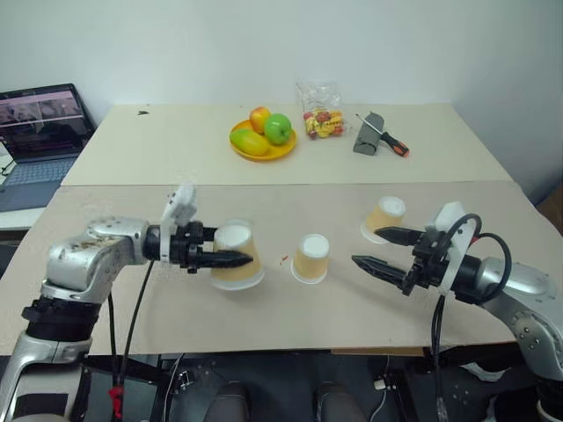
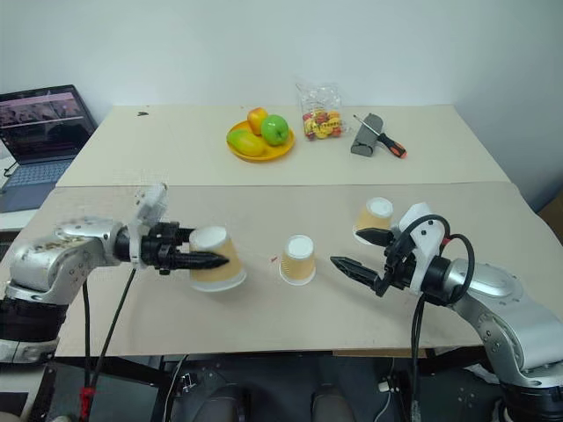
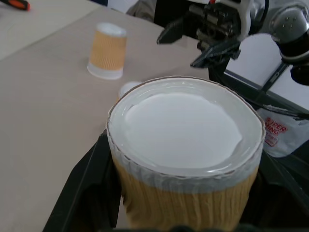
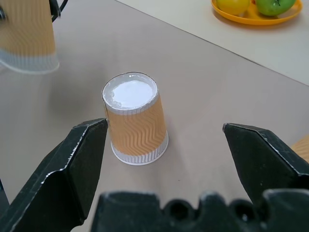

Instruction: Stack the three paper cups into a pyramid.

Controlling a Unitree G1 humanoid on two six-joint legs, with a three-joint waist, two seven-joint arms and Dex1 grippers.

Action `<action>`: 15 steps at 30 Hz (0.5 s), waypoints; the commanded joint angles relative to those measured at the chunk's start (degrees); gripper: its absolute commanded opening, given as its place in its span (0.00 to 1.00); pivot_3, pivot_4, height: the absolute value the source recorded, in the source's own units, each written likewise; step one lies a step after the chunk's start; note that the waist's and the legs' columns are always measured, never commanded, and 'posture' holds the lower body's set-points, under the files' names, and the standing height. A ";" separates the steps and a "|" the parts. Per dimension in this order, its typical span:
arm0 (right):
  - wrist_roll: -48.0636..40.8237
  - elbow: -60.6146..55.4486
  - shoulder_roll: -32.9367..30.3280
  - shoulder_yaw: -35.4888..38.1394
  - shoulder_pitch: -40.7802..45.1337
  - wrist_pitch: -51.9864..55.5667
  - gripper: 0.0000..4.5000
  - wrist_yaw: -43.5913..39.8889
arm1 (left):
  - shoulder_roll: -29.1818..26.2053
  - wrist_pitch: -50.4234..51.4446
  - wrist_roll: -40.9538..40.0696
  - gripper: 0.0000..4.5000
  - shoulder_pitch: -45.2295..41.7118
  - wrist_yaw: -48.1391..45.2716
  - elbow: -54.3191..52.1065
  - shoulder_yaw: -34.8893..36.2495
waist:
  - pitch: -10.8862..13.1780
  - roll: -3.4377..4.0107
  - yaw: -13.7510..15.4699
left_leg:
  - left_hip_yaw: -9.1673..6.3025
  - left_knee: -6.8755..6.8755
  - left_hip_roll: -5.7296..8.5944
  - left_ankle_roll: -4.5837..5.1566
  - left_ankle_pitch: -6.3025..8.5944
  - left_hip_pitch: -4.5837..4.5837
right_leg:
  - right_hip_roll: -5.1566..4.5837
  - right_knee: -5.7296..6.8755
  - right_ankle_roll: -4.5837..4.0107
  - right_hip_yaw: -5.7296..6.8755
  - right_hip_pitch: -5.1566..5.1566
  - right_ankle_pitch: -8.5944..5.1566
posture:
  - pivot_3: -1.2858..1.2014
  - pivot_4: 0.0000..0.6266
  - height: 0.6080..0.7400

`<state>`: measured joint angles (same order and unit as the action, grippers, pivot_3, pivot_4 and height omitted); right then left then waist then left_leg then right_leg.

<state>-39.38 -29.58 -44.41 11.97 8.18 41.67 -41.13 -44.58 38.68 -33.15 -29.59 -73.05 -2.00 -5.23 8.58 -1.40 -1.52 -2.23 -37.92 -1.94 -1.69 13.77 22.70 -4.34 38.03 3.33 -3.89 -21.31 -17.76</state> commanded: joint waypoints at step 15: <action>-2.76 -3.80 -0.43 4.48 -1.29 0.82 1.00 2.19 | 17.65 -29.90 19.70 0.56 -3.36 7.87 16.41 -7.39 | 0.00 0.00 1.07 | -0.07 -0.08 0.04 0.00 0.00 0.12 | -0.01 0.01 -0.01 0.00 -0.03 0.01 | 0.52 0.24 1.00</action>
<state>-41.18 -31.14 -44.23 14.37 6.86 42.23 -39.25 -27.12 8.89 -14.26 -32.28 -64.87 14.07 -12.16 8.58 -1.40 -0.45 -2.30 -37.99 -1.90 -1.68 13.77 22.81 -4.35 38.03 3.32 -3.89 -21.33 -17.76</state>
